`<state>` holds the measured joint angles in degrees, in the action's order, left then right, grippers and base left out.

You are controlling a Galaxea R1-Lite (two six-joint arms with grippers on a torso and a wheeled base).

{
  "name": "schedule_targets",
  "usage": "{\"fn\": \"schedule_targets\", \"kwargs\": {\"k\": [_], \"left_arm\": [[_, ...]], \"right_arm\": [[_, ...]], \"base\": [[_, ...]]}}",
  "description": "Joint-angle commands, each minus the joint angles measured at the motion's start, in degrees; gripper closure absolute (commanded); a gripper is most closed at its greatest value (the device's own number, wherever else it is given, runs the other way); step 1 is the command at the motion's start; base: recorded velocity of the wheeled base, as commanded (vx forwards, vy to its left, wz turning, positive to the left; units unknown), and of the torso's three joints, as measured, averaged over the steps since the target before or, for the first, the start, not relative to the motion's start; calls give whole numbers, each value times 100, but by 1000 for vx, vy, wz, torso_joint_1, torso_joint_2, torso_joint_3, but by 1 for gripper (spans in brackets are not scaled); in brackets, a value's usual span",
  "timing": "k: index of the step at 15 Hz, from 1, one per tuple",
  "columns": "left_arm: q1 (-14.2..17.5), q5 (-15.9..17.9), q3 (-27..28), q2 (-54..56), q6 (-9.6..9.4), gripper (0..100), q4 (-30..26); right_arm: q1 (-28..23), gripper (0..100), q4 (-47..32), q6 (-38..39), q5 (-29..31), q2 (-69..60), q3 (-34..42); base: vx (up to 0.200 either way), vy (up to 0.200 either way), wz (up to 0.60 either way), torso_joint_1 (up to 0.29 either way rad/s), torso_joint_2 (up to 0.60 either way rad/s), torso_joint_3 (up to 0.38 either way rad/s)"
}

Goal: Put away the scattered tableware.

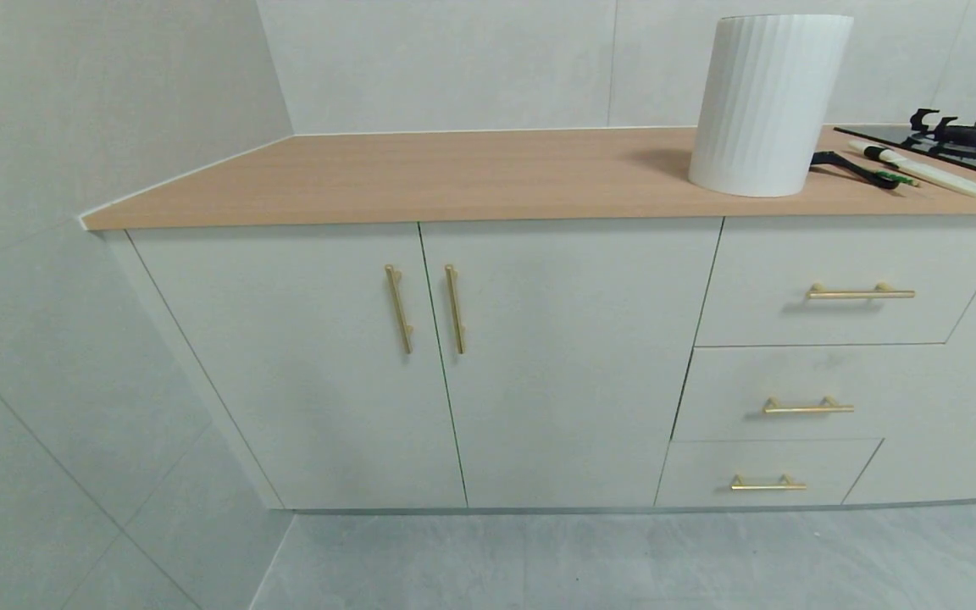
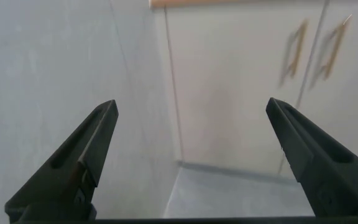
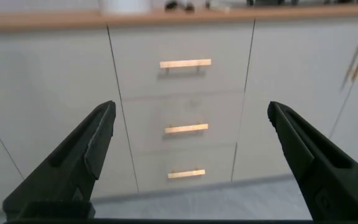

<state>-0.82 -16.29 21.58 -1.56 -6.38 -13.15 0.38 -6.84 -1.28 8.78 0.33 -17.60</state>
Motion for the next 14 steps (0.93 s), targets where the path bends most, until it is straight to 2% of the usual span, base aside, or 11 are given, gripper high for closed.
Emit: {"fn": "schedule_targets", "kwargs": {"k": [1, 3, 5, 6, 8, 10, 11, 12, 14], "left_arm": [[82, 187, -734, 156, 75, 0, 146], [82, 671, -1455, 156, 84, 0, 577], [82, 1022, -2105, 156, 154, 0, 1421], [82, 1145, -2158, 156, 233, 0, 1588], [82, 1251, -2158, 156, 374, 0, 1535], [82, 1470, -2158, 156, 312, 0, 1342], [82, 1470, -2158, 156, 312, 0, 1342], [82, 1523, -2158, 156, 330, 0, 1289], [82, 1523, -2158, 156, 444, 0, 1289]], "right_arm": [[-3, 0, 350, 14, -25, -33, 934], [-3, 0, 1079, -4, -254, -33, 1708], [-3, 0, 939, 31, -676, -33, 1760], [-3, 0, 974, 31, -702, -33, 1760], [-3, 0, 974, 23, -772, -33, 1760], [-3, 0, 974, -13, -772, -33, 1760], [-3, 0, 974, -13, -772, -33, 1760], [-11, 0, 543, -13, -983, -24, 1725], [-11, 0, 693, 5, -1027, -24, 1760]], "base": [[0, 0, 0, 0, 0, 0], [0, 0, 0, 0, 0, 0], [0, 0, 0, 0, 0, 0], [0, 0, 0, 0, 0, 0], [0, 0, 0, 0, 0, 0], [0, 0, 0, 0, 0, 0], [0, 0, 0, 0, 0, 0], [0, 0, 0, 0, 0, 0], [0, 0, 0, 0, 0, 0]]}}
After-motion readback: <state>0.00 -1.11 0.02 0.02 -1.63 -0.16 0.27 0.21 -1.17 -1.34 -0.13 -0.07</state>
